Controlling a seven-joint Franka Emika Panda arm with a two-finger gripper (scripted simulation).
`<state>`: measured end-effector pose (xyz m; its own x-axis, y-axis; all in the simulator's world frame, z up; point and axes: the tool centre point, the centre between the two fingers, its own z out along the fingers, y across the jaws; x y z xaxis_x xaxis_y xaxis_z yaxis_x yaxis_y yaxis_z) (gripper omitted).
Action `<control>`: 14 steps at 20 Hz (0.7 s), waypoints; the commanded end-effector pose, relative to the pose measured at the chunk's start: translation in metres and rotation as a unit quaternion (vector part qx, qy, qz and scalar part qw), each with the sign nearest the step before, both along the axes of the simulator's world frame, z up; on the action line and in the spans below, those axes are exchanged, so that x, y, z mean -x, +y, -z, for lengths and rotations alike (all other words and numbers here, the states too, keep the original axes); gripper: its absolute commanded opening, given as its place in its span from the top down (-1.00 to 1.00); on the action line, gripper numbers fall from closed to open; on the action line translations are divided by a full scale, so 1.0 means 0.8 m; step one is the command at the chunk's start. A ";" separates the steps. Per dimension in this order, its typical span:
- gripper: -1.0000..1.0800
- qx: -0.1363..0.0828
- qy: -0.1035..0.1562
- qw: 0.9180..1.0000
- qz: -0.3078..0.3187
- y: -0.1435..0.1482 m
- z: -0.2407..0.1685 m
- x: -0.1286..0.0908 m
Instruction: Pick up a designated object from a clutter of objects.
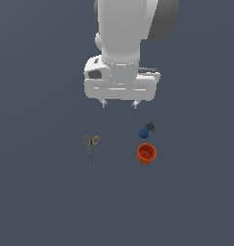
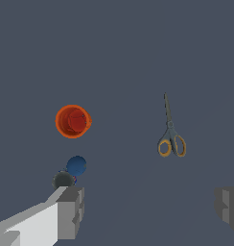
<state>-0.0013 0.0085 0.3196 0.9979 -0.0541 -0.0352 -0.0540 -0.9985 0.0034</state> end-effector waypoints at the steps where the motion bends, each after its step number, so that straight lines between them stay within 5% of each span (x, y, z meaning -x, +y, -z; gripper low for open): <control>1: -0.92 0.000 0.000 1.000 0.000 0.000 0.001 0.000; 14: -0.92 0.006 -0.004 0.999 0.039 0.034 0.061 0.000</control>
<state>-0.0009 0.0307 0.2801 0.9925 -0.1194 -0.0279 -0.1191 -0.9928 0.0133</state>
